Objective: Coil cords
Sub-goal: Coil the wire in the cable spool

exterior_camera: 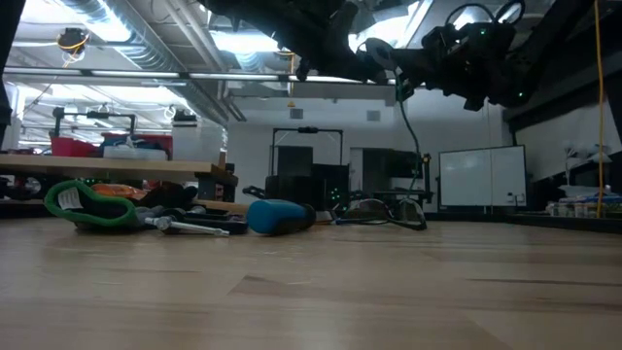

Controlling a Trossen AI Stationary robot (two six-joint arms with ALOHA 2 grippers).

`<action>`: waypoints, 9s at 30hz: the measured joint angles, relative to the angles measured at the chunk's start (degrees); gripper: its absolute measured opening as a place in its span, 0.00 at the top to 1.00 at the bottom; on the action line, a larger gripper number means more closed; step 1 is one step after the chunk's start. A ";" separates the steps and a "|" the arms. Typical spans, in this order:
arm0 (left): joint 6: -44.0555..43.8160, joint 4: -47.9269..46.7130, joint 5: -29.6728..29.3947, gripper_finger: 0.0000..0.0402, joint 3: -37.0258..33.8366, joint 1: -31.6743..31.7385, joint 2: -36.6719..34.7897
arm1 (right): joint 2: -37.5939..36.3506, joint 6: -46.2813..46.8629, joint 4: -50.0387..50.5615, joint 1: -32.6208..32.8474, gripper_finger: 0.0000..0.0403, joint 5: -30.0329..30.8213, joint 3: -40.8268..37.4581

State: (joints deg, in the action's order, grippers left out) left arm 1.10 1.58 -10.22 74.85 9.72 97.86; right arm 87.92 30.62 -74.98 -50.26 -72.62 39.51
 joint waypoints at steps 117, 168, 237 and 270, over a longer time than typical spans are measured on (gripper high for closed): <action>8.33 -10.79 -5.05 1.00 -0.07 1.73 -12.93 | -12.76 0.82 -1.67 -3.87 0.87 0.74 -0.02; -14.42 32.89 9.89 1.00 -58.34 3.34 -54.29 | -56.30 27.45 15.07 -32.63 0.87 -4.71 -1.03; -9.64 58.93 29.66 1.00 -23.18 1.05 7.14 | -83.93 3.71 50.49 -5.16 0.68 24.22 -39.08; -8.52 43.86 30.14 1.00 -9.75 1.16 11.52 | -78.64 -9.88 57.84 15.64 0.70 40.67 -39.12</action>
State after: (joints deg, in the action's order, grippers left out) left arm -7.42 45.44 19.93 65.10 10.87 109.38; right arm 9.28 20.74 -17.14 -34.62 -31.96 0.38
